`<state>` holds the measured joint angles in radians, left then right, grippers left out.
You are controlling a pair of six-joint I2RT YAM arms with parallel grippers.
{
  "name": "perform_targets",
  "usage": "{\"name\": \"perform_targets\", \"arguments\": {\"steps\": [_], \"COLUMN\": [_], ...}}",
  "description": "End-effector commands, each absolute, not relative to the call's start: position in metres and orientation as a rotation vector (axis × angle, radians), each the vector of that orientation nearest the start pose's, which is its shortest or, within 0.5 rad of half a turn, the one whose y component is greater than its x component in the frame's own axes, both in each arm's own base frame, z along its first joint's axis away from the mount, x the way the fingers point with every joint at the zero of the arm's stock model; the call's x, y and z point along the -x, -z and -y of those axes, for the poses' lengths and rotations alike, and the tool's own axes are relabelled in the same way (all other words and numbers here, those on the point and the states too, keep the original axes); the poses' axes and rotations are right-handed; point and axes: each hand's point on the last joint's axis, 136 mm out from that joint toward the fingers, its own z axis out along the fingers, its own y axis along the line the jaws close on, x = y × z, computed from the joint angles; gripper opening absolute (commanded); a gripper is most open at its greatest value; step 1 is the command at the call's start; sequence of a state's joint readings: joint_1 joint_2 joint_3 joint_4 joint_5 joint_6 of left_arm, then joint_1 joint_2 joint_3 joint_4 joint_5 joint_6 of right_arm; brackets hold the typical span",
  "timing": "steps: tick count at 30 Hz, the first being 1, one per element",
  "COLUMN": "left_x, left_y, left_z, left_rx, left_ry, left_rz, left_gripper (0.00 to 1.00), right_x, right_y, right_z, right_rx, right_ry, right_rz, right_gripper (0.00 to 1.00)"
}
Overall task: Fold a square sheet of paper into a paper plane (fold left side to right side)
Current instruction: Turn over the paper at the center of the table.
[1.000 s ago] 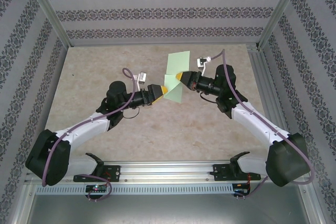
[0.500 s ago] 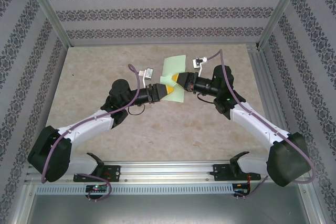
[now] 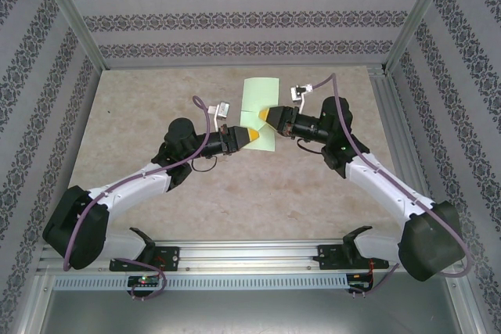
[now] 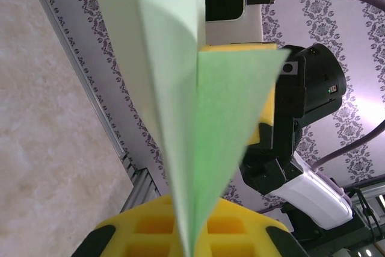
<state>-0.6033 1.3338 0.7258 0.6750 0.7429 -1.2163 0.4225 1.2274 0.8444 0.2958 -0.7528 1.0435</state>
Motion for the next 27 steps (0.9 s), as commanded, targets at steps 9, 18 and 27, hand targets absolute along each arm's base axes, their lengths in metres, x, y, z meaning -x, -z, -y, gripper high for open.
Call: {"name": "perform_targets", "arguments": {"steps": [9,18,27], "left_x": [-0.267,-0.264,-0.263], "left_y": [-0.234,-0.159,-0.125], "left_z": [0.3,0.231,0.223], "left_rx": [-0.199,-0.319,-0.448], "left_ry": [1.396,0.181,-0.683], "left_rz": [-2.191,-2.59,-2.656], "left_gripper": [0.0,0.0,0.0], "right_x": [-0.3,-0.288,-0.27], "right_y": [-0.263,-0.191,-0.161], "right_z": [-0.184,-0.086,-0.03], "right_rx": [-0.089,-0.343,-0.572], "right_ry": [-1.282,-0.621,-0.447], "right_rz": [-2.131,-2.412,-2.418], "right_gripper": [0.5,0.59,0.64]}}
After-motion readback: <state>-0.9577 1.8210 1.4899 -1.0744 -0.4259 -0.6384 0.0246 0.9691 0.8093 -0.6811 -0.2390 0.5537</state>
